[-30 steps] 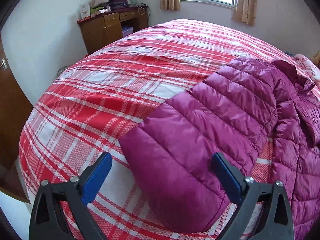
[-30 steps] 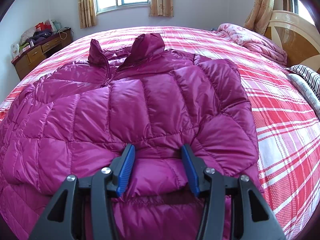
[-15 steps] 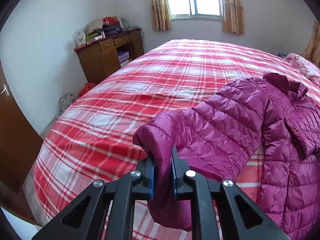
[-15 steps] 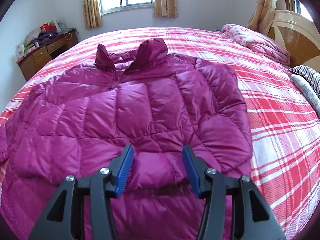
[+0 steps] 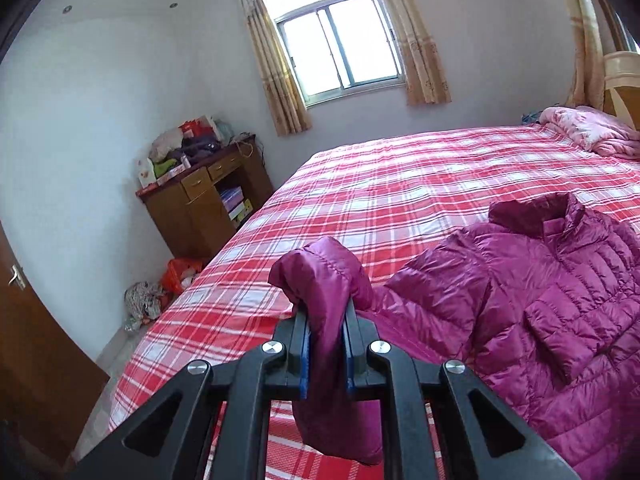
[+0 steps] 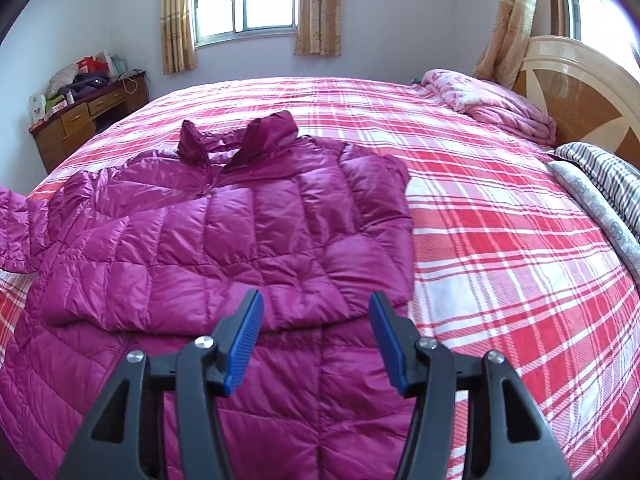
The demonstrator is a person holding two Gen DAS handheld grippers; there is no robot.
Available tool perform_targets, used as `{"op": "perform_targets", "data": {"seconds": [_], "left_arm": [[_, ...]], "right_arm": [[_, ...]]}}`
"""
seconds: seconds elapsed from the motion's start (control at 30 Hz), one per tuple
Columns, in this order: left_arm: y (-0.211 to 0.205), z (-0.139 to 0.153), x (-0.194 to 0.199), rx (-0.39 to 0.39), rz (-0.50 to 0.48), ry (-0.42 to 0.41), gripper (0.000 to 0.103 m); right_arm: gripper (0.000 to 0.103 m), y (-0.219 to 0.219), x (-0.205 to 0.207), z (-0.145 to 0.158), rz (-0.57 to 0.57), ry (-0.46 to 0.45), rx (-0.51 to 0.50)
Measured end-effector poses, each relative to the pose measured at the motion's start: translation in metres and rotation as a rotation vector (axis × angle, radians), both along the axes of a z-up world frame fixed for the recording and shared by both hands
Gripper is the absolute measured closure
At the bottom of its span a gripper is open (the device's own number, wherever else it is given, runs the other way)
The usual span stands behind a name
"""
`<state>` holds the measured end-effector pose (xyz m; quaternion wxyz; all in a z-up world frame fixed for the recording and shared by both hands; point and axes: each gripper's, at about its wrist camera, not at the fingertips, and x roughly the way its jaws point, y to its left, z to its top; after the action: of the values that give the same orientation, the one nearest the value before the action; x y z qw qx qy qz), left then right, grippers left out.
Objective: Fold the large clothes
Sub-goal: 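Fold the held sleeve across the jacket body with the left gripper and release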
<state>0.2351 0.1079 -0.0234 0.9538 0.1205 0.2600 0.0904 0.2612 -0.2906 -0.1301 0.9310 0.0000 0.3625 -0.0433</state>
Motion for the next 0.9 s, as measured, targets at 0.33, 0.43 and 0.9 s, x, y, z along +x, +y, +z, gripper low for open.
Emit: {"op": "perform_targets", "data": {"seconds": [0.33,0.43,0.9], "left_arm": [[-0.069,0.023,0.019,0.036,-0.134,-0.031,0.091],[-0.086,0.027,0.023,0.042,-0.161,-0.034,0.091],[-0.169,0.03,0.034,0.089,-0.306,-0.017,0.091]], "right_arm": [[0.045,-0.027,-0.012,-0.008,-0.045,-0.002,0.021],[0.045,-0.032,-0.015,-0.012,-0.046,-0.002,0.035],[0.045,-0.04,-0.017,-0.033,-0.047,0.016,0.082]]}}
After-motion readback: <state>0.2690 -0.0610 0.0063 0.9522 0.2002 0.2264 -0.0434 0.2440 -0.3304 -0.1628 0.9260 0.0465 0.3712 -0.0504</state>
